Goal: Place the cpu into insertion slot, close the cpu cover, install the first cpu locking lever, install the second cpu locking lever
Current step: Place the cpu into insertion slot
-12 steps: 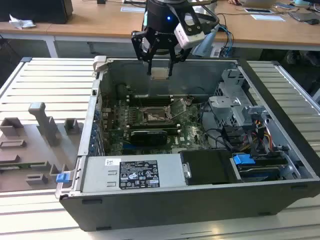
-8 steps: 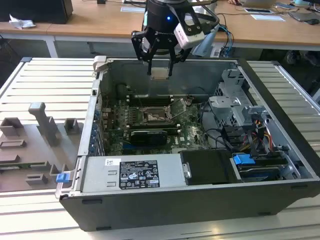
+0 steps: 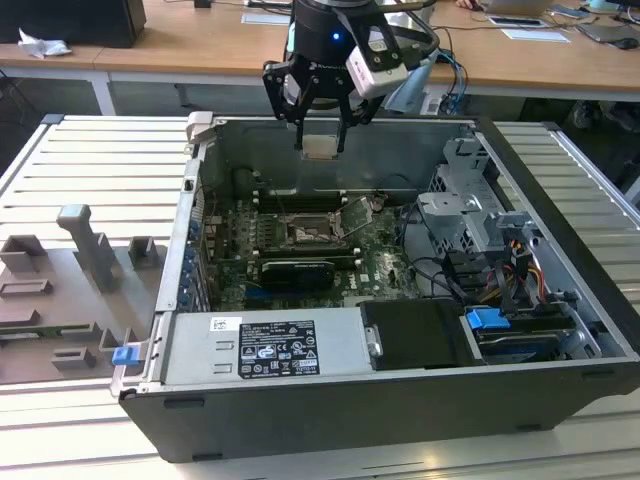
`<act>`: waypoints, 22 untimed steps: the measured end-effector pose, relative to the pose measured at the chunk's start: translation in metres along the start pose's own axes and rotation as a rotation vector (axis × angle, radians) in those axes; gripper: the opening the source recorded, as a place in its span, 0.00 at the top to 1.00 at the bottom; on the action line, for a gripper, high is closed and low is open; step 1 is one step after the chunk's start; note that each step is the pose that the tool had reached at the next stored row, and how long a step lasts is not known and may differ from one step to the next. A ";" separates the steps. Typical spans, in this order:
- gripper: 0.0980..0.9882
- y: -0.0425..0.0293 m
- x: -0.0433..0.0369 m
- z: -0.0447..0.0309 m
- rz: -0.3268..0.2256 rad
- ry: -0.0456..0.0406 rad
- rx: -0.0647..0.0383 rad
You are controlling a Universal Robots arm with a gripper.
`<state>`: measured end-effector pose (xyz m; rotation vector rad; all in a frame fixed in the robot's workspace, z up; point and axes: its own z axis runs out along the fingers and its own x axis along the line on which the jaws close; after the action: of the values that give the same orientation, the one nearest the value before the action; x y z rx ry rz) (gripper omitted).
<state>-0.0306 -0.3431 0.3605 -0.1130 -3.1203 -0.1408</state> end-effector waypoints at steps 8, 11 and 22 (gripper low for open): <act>0.50 0.0000 0.0000 0.0000 0.075 -0.0068 -0.001; 0.50 0.0000 0.0000 0.0000 0.110 -0.0099 -0.002; 0.50 0.0000 0.0000 0.0001 0.269 -0.0241 -0.005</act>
<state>-0.0306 -0.3431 0.3604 -0.5335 -3.0888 -0.1427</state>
